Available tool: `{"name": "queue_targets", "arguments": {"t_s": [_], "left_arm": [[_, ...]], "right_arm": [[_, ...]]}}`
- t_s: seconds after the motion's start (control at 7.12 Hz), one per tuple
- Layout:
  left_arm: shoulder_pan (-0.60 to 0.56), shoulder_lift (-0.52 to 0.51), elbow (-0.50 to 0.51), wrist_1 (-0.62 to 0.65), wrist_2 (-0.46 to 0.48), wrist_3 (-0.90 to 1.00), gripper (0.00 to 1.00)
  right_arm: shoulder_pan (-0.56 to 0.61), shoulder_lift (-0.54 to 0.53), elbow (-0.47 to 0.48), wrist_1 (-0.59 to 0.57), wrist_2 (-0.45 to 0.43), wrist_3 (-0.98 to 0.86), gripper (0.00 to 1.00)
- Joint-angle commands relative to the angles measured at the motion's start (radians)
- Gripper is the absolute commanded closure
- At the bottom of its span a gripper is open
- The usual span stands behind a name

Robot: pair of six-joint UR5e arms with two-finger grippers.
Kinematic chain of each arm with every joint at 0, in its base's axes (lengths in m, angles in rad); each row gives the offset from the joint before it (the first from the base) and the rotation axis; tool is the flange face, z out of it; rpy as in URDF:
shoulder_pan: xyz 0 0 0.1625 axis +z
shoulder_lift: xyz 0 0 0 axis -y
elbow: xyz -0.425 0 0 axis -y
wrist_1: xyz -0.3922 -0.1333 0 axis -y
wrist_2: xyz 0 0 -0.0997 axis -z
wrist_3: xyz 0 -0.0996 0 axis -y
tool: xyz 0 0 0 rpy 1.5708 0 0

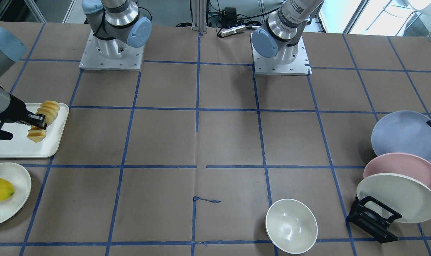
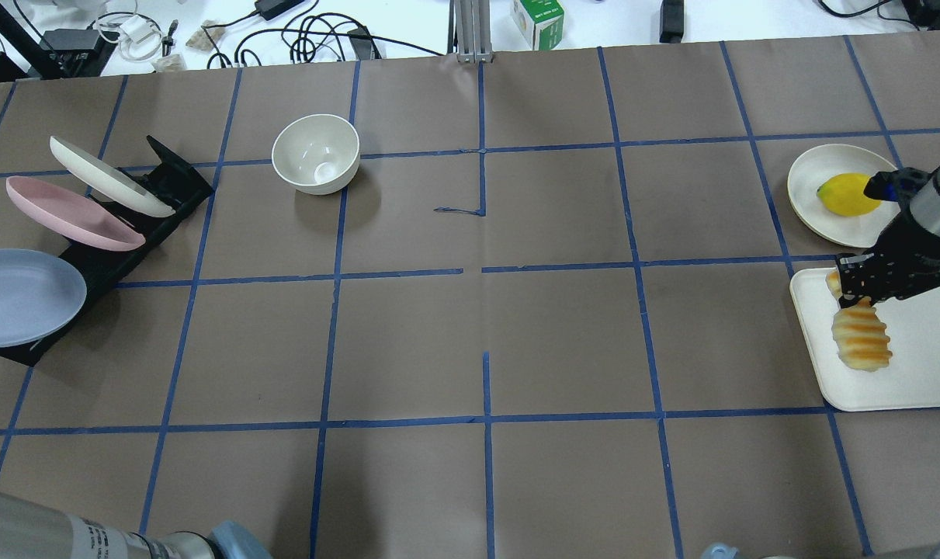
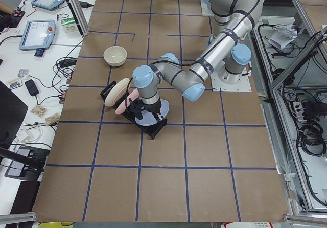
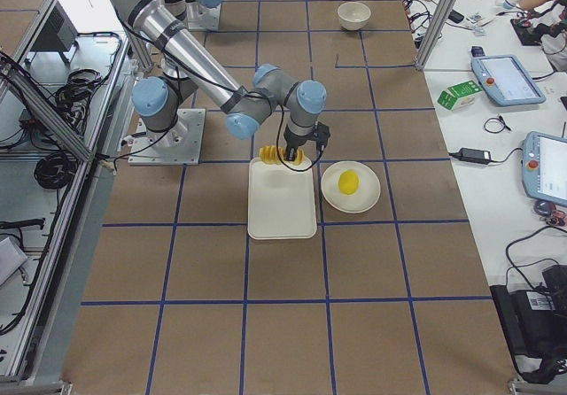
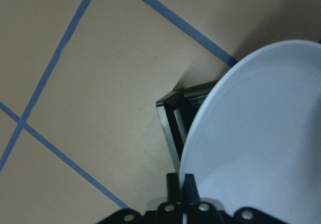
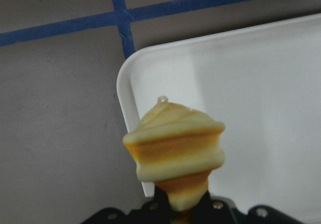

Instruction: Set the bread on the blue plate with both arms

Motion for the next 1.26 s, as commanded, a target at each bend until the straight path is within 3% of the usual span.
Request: {"name": "queue_targets", "arguments": {"t_s": [0.0,0.14,0.28,0.56,0.7,0.98,1.12], "left_arm": [[-0.026,0.036,0.0,-0.172,0.034,0.177,1.0],[-0.087,0.05,-0.005,-0.206,0.002,0.199,1.0],[-0.2,0.078,-0.014,-0.331,-0.029,0.19,1.0],[-0.39,0.073,-0.021,-0.346,-0.288,0.106,1.0],[-0.483,0.058,-0.02,-0.325,-0.398,-0.026,1.0],[-0.696,0.034,-0.069,-0.166,-0.548,-0.249,1.0],[-0.797,0.005,-0.131,0.055,-0.557,-0.385,1.0]], "right_arm": [[0.027,-0.007,-0.217,0.223,0.008,0.006,1.0],[0.073,0.002,-0.288,0.253,0.035,0.064,1.0],[0.145,0.002,-0.318,0.255,0.068,0.14,1.0],[0.32,0.016,-0.323,0.246,0.124,0.374,1.0],[0.383,0.023,-0.334,0.24,0.153,0.447,1.0],[0.489,0.026,-0.344,0.241,0.145,0.547,1.0],[0.535,0.031,-0.344,0.234,0.152,0.591,1.0]]}}
